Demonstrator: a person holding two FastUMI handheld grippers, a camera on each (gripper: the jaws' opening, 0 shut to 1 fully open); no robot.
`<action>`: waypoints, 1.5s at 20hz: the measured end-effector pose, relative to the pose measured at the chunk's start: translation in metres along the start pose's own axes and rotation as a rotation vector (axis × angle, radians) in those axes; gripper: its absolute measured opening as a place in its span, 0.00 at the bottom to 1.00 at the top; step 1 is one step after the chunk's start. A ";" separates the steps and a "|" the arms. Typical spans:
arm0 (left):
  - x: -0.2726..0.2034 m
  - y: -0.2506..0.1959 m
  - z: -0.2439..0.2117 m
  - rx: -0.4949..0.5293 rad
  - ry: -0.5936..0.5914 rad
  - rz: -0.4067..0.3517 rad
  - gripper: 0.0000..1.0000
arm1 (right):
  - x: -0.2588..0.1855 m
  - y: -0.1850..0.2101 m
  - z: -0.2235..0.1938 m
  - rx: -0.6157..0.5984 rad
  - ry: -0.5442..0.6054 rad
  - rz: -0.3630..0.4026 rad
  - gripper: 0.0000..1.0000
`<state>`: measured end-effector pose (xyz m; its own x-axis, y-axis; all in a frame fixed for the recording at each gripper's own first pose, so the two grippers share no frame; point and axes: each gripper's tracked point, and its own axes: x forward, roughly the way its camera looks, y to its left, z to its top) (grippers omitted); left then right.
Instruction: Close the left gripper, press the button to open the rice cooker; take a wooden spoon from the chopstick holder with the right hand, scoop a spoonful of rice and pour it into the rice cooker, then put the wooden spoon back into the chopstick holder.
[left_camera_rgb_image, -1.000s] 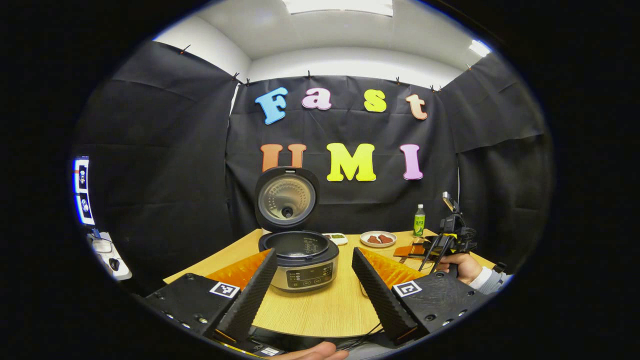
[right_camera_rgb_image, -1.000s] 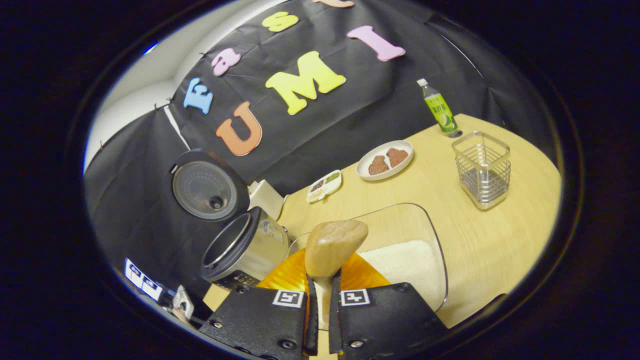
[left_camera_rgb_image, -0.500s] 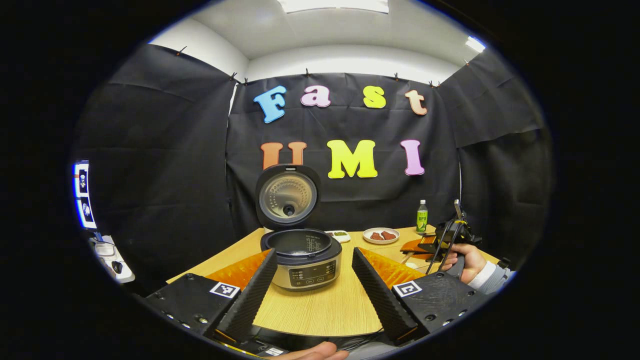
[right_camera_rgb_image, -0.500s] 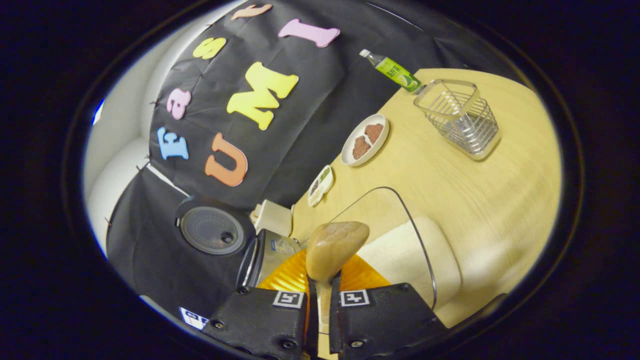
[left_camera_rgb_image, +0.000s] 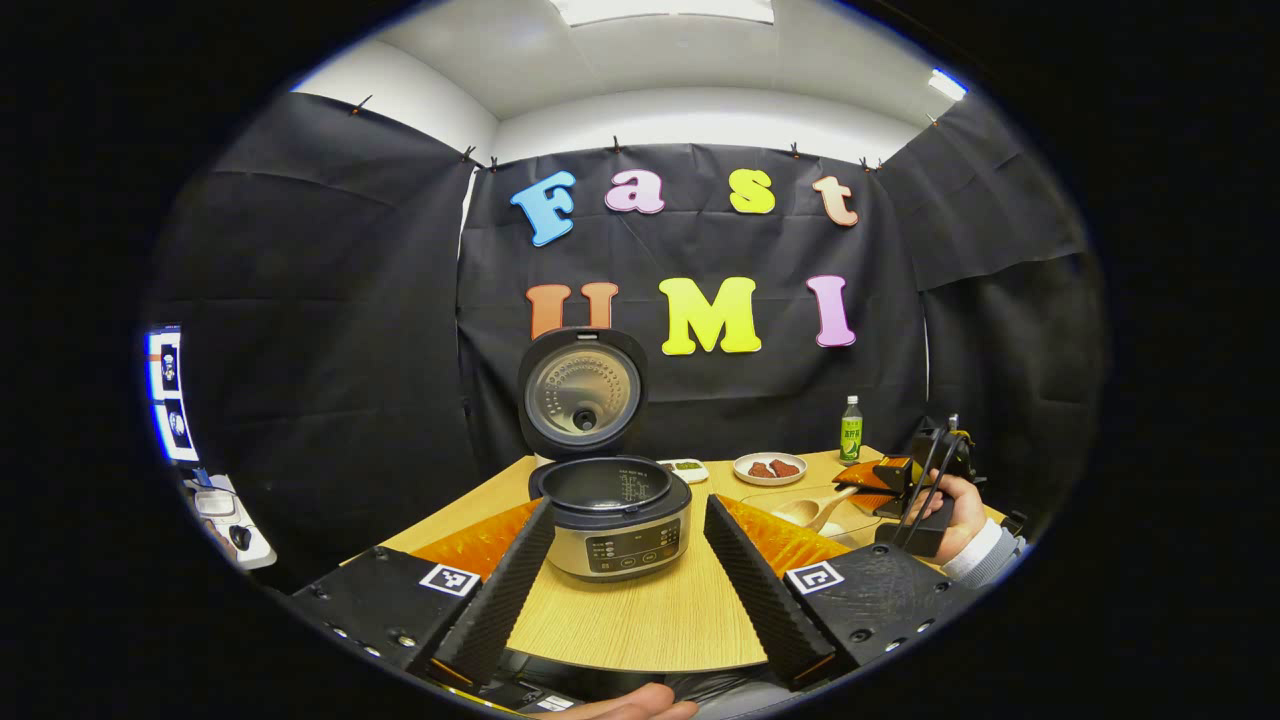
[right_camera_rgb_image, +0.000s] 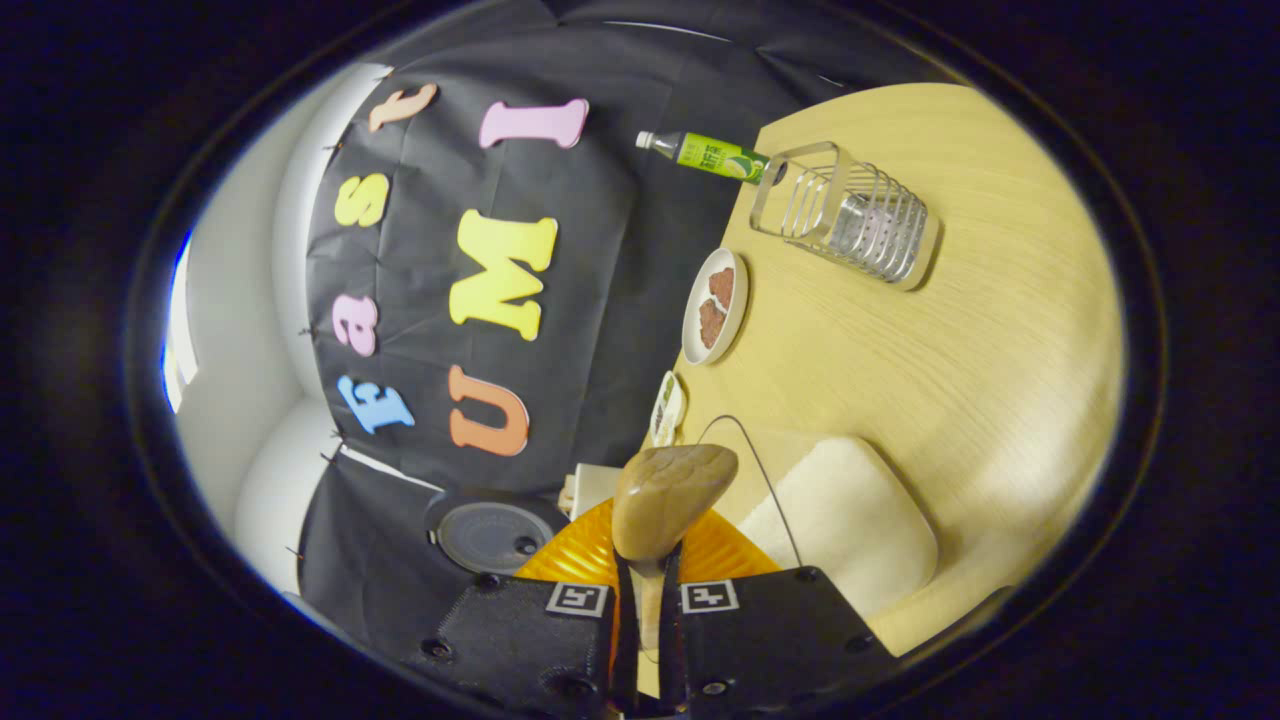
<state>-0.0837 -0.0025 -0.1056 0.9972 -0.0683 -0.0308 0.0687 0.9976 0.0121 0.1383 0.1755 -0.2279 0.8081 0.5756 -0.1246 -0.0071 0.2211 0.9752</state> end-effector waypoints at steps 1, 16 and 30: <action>0.001 -0.001 -0.001 -0.004 0.001 -0.003 0.96 | -0.003 0.004 0.006 0.054 -0.006 0.028 0.13; 0.000 0.011 0.002 -0.002 -0.001 -0.005 0.96 | -0.002 0.099 -0.011 0.257 0.091 0.259 0.13; -0.024 0.074 0.005 0.007 -0.003 0.037 0.96 | 0.086 0.193 -0.127 -0.003 0.185 0.187 0.13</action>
<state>-0.1026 0.0729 -0.0987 0.9992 -0.0312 -0.0270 0.0317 0.9993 0.0199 0.1311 0.3679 -0.0732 0.6712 0.7408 0.0263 -0.1480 0.0992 0.9840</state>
